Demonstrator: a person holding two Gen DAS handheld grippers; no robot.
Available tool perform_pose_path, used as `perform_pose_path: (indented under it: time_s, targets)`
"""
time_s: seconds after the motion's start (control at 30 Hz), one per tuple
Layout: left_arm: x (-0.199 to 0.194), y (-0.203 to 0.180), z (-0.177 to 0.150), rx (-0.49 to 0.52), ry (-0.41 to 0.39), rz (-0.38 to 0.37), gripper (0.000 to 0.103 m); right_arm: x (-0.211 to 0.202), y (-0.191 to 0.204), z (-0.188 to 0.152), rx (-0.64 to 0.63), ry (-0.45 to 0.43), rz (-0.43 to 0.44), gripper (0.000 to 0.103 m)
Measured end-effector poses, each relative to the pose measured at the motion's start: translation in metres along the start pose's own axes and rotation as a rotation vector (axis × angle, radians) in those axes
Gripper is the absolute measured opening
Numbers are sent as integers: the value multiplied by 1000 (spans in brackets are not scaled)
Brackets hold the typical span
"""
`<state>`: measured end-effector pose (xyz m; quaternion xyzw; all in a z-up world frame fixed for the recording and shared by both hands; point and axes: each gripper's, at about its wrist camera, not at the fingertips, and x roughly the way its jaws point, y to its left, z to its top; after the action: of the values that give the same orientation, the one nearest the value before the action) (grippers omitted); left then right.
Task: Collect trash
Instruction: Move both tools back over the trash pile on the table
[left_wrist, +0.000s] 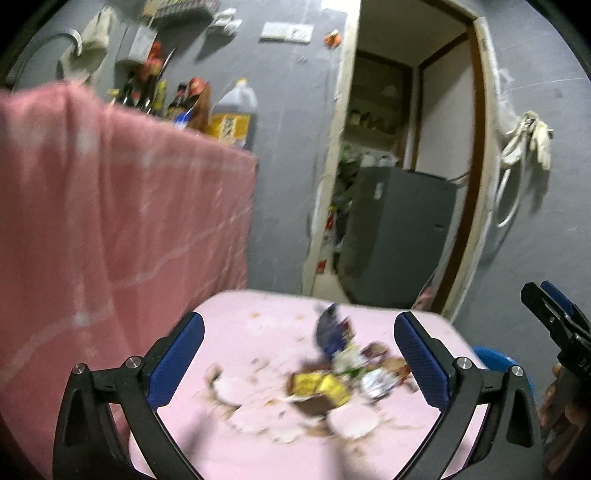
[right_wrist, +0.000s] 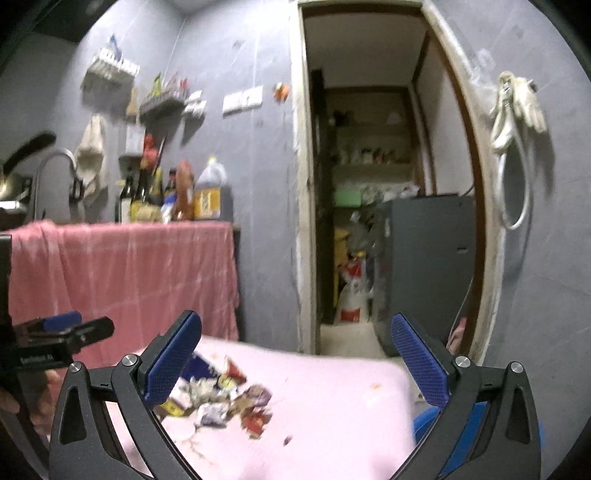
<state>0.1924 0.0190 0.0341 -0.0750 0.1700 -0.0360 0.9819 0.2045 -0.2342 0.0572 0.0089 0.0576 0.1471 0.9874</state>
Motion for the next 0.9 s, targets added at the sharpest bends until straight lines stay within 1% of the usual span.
perform_pose_path:
  time_s: [0.07,0.13,0.27,0.43,0.53,0.57,0.67,0.7,0.73,0.83,0.9]
  targets:
    - [7,9,-7,-18,40,-3,101,10,2,-10,-8,50,-3,103]
    - [13,13,-12,-27,75,-10,101,23,4,-19,-15,127,-17,103]
    - [26,9,-26,-6,154,-35,101,49,-3,-38,22,276,-32,103]
    - [46,1,-32,34,251,-60,101,68,-4,-57,21,396,-15,103]
    - [55,-1,-34,45,291,-71,100,78,0,-67,4,463,7,102]
    - [59,-2,-35,47,307,-75,100,82,2,-70,-10,487,17,101]
    - [66,-1,-35,42,332,-92,100,93,10,-77,-40,546,49,91]
    - [69,-1,-35,39,341,-100,99,96,12,-79,-46,561,56,84]
    - [70,-1,-35,34,350,-106,98,100,14,-82,-54,584,64,79]
    - [77,2,-34,21,374,-132,93,109,18,-87,-71,628,86,76]
    - [84,1,-34,13,394,-150,87,113,21,-87,-86,650,94,74]
